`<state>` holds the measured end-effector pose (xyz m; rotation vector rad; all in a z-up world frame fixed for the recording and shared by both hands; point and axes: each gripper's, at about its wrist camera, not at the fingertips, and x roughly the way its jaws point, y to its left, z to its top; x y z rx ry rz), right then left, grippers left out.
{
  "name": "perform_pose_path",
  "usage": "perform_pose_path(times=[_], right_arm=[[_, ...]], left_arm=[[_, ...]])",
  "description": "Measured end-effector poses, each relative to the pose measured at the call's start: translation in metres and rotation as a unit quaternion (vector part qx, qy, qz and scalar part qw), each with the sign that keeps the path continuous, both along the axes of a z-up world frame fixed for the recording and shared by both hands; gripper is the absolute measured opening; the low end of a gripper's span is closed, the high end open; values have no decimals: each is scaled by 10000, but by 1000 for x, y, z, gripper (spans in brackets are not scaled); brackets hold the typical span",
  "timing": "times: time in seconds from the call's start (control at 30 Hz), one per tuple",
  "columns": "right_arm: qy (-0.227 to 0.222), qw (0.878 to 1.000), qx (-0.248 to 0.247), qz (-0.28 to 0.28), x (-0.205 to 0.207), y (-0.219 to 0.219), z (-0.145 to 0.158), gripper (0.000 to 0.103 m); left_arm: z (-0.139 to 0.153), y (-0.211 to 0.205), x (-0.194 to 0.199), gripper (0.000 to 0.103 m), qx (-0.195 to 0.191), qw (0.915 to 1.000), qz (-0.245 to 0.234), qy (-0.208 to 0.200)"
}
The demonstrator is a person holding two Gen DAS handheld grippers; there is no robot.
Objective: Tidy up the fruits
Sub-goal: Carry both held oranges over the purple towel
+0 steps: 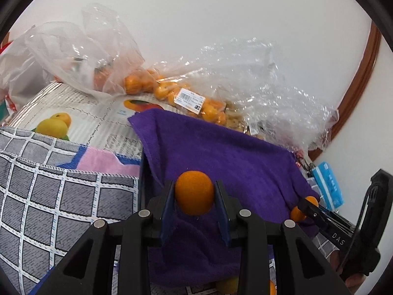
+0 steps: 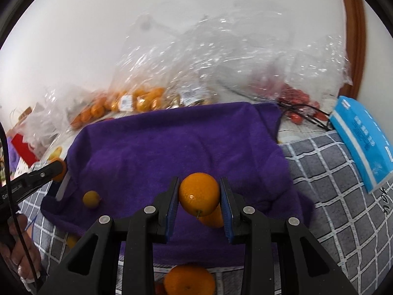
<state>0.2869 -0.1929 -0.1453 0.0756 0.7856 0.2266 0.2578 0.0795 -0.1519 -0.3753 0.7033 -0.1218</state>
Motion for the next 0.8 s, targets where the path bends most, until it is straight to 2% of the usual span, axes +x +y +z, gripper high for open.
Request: perform_pose_path(times=[0.37,0.47,0.67,0.8], right_arm=[[-154,9977,-488,433,-13,28,-4,32],[-181,9961,-670,536,-15,35,-5,32],[67,9951,-780,599,-10,40,-17,32],[50,9960,-696,551,-9,36,-16,32]], left_arm=[[-10,-6,9,31,-44,9992,-146,363],[-11,-9,9,31,69,9991,-145,384],[-11,-10,10,31,142,9988,-186,421],[-11,-10,10,31,147,9988,-175,432]])
